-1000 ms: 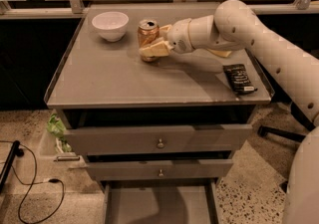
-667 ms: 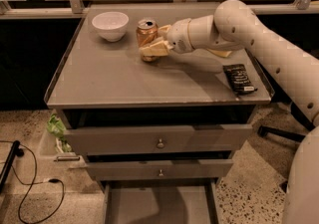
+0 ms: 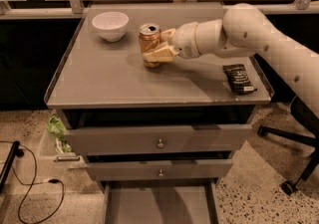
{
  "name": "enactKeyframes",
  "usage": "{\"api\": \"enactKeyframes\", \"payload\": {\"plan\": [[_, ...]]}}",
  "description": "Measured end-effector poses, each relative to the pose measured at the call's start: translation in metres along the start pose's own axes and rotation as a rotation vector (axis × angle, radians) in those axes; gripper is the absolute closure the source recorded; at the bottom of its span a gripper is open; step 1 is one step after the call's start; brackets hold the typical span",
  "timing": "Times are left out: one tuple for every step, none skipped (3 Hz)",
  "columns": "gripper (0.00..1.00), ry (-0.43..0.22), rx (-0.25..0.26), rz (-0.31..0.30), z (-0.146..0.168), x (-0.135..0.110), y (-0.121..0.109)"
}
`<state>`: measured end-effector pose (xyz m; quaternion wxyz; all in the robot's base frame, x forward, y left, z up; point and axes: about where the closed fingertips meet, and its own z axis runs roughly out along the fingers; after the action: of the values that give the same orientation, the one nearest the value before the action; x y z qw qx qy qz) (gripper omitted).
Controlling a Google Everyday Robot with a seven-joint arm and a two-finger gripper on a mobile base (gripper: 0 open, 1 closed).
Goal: Place orange can into bottom drawer
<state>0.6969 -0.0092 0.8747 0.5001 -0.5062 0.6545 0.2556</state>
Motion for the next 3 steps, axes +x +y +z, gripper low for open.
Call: {"api": "enactKeyframes", "payload": {"plan": [[1.00,-0.059,-0.012,-0.029,-0.039,-0.010,0.052],[1.00,-0.123,-0.018,-0.009,-0.085,0.003,0.130],[1.00,-0.121,-0.017,-0.008,-0.085,0.004,0.129]]}}
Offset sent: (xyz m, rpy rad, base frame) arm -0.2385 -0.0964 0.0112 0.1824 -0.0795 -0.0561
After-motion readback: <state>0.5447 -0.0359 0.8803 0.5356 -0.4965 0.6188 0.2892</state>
